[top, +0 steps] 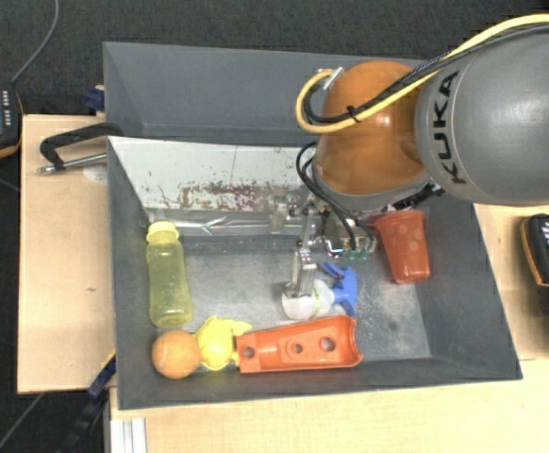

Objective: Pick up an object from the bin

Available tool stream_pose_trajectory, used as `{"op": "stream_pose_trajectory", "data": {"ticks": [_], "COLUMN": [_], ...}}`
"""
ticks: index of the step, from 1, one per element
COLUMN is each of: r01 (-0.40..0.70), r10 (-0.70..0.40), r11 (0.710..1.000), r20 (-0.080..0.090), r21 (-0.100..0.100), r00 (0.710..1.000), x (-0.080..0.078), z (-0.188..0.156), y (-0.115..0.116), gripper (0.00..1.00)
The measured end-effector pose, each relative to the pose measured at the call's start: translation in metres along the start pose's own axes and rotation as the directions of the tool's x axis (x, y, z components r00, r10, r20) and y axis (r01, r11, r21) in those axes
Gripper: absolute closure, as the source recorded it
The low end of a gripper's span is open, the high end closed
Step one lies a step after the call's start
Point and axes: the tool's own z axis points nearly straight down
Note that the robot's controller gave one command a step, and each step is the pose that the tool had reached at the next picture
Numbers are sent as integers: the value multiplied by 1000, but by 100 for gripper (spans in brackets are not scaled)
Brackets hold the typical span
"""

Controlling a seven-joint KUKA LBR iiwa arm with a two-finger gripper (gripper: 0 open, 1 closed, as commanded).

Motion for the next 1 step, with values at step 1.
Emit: {"op": "stream_pose_trajectory", "data": {"ticks": [1], "r01": [-14], "r10": [14], "r11": [1000], "r20": [-1], "r21": [-3], "r00": [1000], "x": [29], "z": [34], "y": [-35], "gripper": [0]}}
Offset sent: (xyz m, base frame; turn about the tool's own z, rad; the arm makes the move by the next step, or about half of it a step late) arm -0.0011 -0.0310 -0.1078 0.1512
